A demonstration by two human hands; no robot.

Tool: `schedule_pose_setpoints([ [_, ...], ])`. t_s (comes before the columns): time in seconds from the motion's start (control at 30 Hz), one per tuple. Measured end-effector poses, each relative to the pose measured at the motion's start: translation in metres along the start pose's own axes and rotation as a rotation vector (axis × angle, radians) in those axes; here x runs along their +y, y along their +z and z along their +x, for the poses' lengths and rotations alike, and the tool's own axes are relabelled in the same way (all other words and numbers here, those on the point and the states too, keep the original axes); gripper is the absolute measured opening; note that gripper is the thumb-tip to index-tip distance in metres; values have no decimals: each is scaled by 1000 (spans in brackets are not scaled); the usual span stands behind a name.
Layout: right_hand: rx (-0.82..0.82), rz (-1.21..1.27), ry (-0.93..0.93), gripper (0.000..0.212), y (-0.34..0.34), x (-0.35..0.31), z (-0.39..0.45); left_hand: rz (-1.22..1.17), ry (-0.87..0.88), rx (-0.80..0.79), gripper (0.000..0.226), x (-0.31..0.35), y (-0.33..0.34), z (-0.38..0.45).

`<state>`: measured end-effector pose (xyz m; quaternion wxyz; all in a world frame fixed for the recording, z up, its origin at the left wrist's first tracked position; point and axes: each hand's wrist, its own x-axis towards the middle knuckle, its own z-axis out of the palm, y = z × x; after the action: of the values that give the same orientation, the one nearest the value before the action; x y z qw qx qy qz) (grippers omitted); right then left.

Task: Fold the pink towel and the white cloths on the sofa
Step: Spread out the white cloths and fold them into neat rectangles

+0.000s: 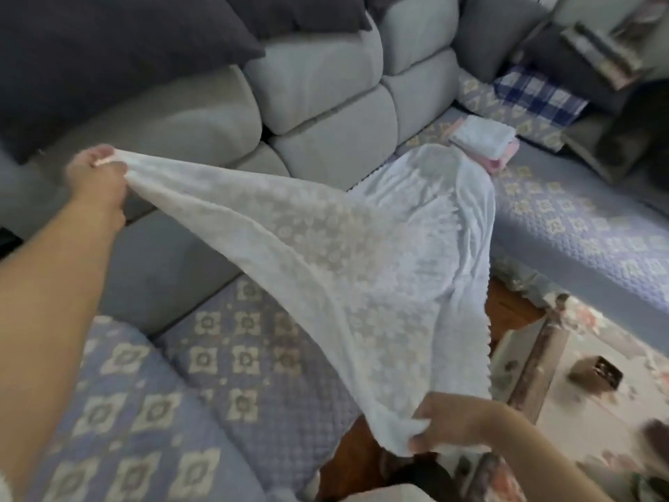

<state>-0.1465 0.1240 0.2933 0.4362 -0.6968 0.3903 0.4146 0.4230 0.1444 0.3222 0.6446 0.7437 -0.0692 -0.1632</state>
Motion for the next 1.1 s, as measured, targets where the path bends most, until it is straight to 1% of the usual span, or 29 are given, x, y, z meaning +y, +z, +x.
schedule_pose_setpoints([
  [0.03, 6, 31, 12, 40, 23, -13, 8, 45, -3, 0, 34, -5, -25, 8],
  [0.07, 20, 75, 9, 24, 43, -23, 17, 65, -6, 2, 40, -10, -48, 19],
  [0.1, 25, 77, -8, 16, 60, -36, 19, 124, -12, 12, 44, -16, -68, 29],
  [0.17, 78, 34, -18, 34, 87, -48, 32, 250, -5, -35, 48, -33, -99, 49],
  [0.2, 122, 39, -15, 38, 97, -53, 38, 308, -8, -86, 51, -44, -110, 54],
  [0.27, 171, 107, -20, 38, 115, -58, 53, 432, -54, -176, 61, -68, -130, 62],
  [0.37, 178, 116, -79, 43, 139, -82, 59, 551, -83, -213, 67, -87, -159, 72],
  [0.43, 148, 189, -120, 47, 148, -100, 57, 583, -51, -207, 66, -89, -177, 77],
  [0.47, 125, 245, -128, 46, 150, -107, 55, 607, -13, -197, 65, -92, -184, 83],
  [0.53, 69, 335, -145, 37, 155, -120, 53, 729, 67, -169, 62, -88, -194, 86],
  [0.63, 11, 361, -166, 16, 163, -138, 50, 904, 160, -167, 74, -97, -220, 102],
  [0.67, -8, 354, -170, 13, 165, -145, 50, 972, 182, -165, 76, -106, -230, 107],
  [0.7, -28, 344, -172, 12, 167, -152, 49, 1003, 191, -130, 76, -113, -239, 104],
  [0.77, -77, 328, -191, 17, 172, -164, 53, 998, 183, -88, 77, -118, -246, 79],
  [0.8, -101, 305, -200, 19, 177, -172, 57, 1003, 161, -73, 79, -126, -248, 68],
  [0.87, -139, 262, -208, 16, 185, -186, 61, 1090, 104, -62, 82, -131, -237, 40],
  [0.9, -157, 216, -215, 18, 191, -192, 67, 1151, 39, -103, 80, -136, -233, 25],
  [0.93, -169, 157, -225, 22, 199, -197, 75, 1228, -26, -199, 77, -149, -230, 6],
  [0.97, -178, 101, -229, 21, 206, -202, 81, 1261, -67, -353, 71, -166, -226, -19],
  [1.0, -183, 49, -226, 14, 214, -206, 88, 1277, -77, -535, 66, -191, -224, -47],
  [1.03, -189, -11, -222, 12, 222, -209, 94, 1246, -75, -715, 62, -215, -223, -83],
  [1.07, -197, -68, -208, 26, 231, -210, 102, 1205, -85, -863, 60, -238, -225, -123],
  [1.1, -211, -121, -195, 35, 238, -211, 107, 1160, -77, -964, 60, -262, -227, -161],
])
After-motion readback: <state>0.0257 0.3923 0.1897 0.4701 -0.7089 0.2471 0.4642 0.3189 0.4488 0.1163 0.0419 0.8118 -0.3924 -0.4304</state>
